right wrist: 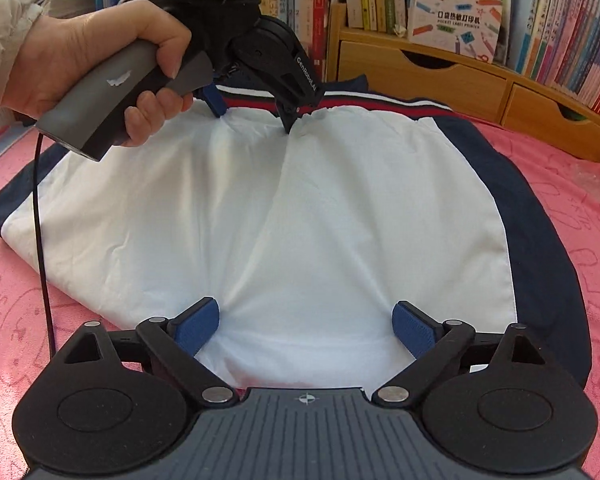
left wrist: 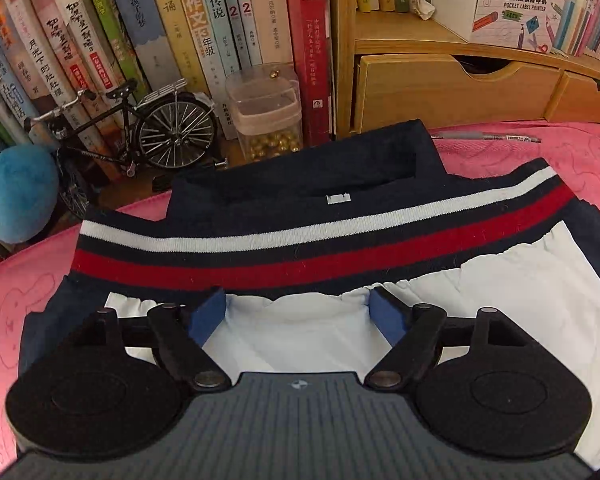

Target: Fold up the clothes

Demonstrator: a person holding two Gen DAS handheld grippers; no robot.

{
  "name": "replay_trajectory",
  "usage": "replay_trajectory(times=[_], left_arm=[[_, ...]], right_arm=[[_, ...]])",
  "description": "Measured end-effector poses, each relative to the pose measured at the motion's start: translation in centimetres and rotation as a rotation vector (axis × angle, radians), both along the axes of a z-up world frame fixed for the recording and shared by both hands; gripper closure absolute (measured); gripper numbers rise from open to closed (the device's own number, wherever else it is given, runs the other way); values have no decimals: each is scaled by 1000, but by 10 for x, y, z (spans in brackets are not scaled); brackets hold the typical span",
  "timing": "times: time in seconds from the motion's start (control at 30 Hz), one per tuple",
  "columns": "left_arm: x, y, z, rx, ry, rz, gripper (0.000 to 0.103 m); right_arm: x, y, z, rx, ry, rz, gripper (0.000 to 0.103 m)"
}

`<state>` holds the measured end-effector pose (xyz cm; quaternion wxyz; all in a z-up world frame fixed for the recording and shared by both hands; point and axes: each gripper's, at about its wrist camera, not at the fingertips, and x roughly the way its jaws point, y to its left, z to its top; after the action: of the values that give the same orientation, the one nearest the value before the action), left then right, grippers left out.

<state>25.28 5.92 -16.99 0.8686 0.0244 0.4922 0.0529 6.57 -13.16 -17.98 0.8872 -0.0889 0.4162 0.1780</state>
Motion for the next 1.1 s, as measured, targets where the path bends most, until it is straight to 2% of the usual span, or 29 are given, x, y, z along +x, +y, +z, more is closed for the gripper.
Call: replay_trajectory(times=[0.07, 0.17, 0.27, 0.33, 0.43, 0.5, 0.57, 0.63, 0.67, 0.73, 0.77, 0.8, 0.87, 0.93, 0.97, 1.03, 1.1], left_arm=[[-3, 0, 5, 16, 3, -23, 26], [-23, 2, 20, 47, -28, -58, 31], [-60, 11, 32, 9, -29, -64, 31], [-88, 11, 31, 14, -5, -85, 31], [-145, -16, 12, 87, 66, -155, 27], [-190, -34, 1, 166, 51, -190, 21], [-211, -28, -7, 113, 67, -115, 19], [-230, -5, -9, 43, 133, 58, 14], [-239, 3, -9, 35, 157, 120, 15], [-249, 17, -5, 58, 185, 207, 24], [-249, 21, 3, 69, 159, 226, 34], [-250, 26, 10, 79, 132, 244, 34], [-240, 34, 33, 53, 6, 247, 31], [-214, 37, 47, 55, -102, 197, 28], [-198, 35, 49, 78, -150, 169, 27], [-163, 34, 40, 140, -214, 132, 26], [-132, 32, 17, 236, -185, 129, 26]], right_arm=[[2, -1, -2, -3, 2, -7, 0], [5, -1, -3, -2, 10, -7, 0], [7, -2, -4, -2, 14, -4, 0], [7, -2, -4, -2, 15, 4, 0], [7, -3, -4, -5, 24, 24, 0], [4, -6, -3, -7, 31, 37, 0], [-2, -11, -2, -10, 51, 50, 0], [-11, -18, 1, -31, 82, 83, 0], [-16, -21, 2, -55, 99, 110, 0], [-24, -24, 10, -103, 135, 113, 2], [-27, -25, 17, -102, 111, 111, 9], [-31, -26, 25, -94, 76, 109, 10], [-27, -18, 40, -40, -33, 111, 10], [-7, 5, 45, 0, -108, 114, 12], [4, 17, 47, 19, -141, 111, 16], [39, 36, 42, 71, -165, 88, 30], [76, 43, 29, 110, -121, 84, 61]])
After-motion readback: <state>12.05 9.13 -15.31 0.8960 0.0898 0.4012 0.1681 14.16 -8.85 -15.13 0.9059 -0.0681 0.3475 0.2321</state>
